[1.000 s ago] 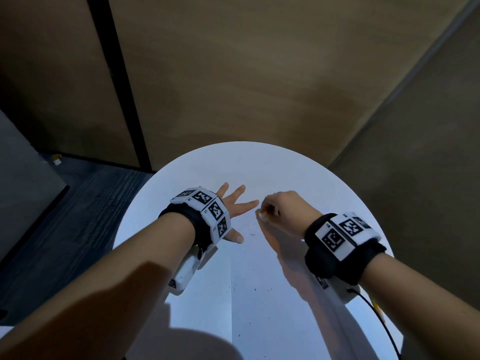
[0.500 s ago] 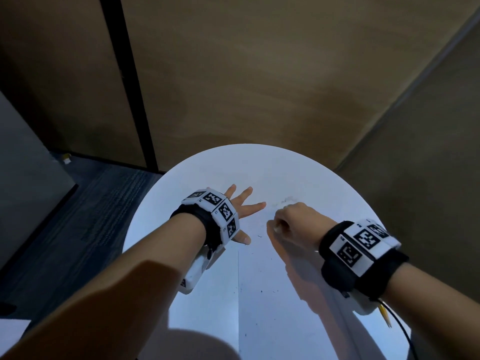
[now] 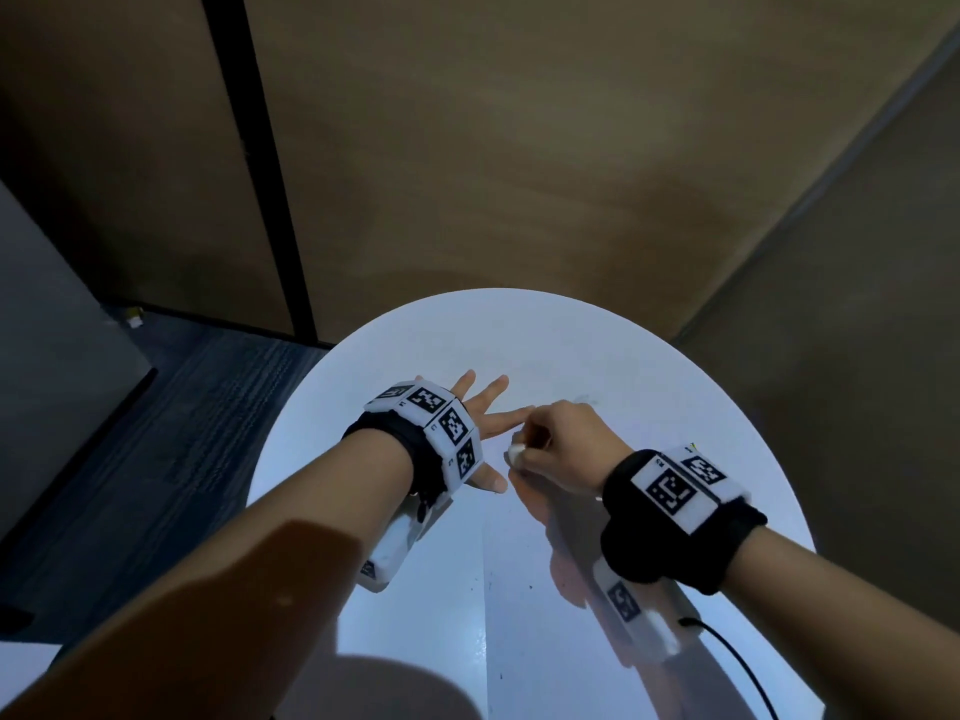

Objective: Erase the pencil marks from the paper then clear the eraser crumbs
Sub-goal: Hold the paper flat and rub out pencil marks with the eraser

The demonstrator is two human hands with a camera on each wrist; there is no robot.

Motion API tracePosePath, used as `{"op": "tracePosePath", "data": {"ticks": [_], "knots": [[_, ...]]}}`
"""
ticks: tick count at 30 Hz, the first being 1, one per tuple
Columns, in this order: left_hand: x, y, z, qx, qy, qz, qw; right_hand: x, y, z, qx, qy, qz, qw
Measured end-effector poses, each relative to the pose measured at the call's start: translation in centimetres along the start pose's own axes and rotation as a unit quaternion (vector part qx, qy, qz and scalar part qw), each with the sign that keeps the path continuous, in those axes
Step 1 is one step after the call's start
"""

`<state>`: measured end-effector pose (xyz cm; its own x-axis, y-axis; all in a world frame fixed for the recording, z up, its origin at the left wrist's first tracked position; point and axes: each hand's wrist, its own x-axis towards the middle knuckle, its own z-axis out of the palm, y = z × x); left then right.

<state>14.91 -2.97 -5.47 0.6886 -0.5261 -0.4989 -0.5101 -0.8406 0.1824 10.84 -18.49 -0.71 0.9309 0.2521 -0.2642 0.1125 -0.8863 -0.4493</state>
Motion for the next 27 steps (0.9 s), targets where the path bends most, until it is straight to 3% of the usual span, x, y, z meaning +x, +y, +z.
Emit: {"op": "tracePosePath", "data": {"ticks": [4,8,13,18,22,27], "knots": [[0.4,-0.1,0.1,0.003,-0.003,-0.001,1.000,0.5,0.1,-0.1,0.001,0.070,0.043,0.997],[0.3,-0.1,0.2,0.000,-0.001,-0.001,1.000,-0.4,-0.3,0.7,-0.005,0.011,0.012,1.000],[0.5,-0.1,0.1,0.004,-0.009,-0.004,1.000,0.6,-0.1,-0.1,-0.009,0.061,0.054,0.997],[0.2,-0.1,0.1,0.004,-0.004,-0.002,1.000,-0.1,-0.9,0.2,-0.033,-0.007,0.025,0.999],[0.3,-0.1,0.0,0.016,-0.002,0.002,1.000,0.9,-0.5,-0.1,-0.003,0.074,0.073,0.995],[0.5,-0.3,0.5,0.018,0.005,-0.001,1.000,0.1,-1.1,1.2,-0.015,0.017,0.048,0.999]]}}
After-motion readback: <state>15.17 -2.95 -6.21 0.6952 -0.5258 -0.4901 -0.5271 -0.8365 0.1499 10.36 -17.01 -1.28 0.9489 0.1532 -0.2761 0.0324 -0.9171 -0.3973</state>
